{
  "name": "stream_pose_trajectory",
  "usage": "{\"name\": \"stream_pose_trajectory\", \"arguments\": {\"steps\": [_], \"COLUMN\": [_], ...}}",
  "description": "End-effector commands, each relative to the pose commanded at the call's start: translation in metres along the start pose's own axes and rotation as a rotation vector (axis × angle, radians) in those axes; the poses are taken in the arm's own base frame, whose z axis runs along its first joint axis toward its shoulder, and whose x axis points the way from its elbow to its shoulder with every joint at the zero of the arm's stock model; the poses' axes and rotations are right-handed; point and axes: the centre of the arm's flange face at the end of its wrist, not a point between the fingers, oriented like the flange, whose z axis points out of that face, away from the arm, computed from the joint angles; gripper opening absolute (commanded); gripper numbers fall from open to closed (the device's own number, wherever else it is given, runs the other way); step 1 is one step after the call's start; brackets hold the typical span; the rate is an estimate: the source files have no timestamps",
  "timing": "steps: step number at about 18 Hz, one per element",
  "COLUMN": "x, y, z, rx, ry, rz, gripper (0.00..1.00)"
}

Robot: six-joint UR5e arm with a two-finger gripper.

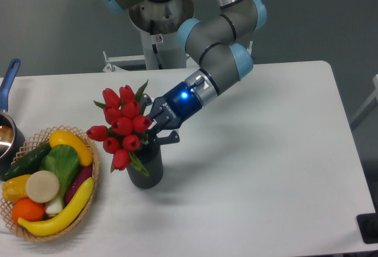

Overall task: Insert the flowers into the vase
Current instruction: 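Lower the tulip stems down into the vase opening, then open the gripper to release the tulips in the vase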

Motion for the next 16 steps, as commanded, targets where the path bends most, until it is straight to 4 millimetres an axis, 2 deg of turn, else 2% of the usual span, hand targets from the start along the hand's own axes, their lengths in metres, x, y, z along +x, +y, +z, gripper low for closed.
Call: {"name": "stream_pose_trajectory", "arguments": {"steps": [6, 9, 10, 11, 12, 14, 16], "x": [-0.002, -0.003, -0.005, -0.006, -0.006, -0.008, -0.009], "y": [0.005, 0.009, 0.007, 0.006, 0.005, 0.006, 0.005], "z": [0.001, 0.000, -0.002, -0.003, -0.004, -0.008, -0.011], "rx": [-0.015, -0.015, -0.015, -0.013, -0.014, -0.013, -0.011], "ry": [-0.002, -0.003, -0.007, -0.008, -0.011, -0.018, -0.024], "rz": [0.000, 0.023, 0.027, 0.029, 0.034, 0.037, 0.045], "gripper": [0.33, 0.40, 0.53, 0.57, 0.67, 0.70, 0.85]}}
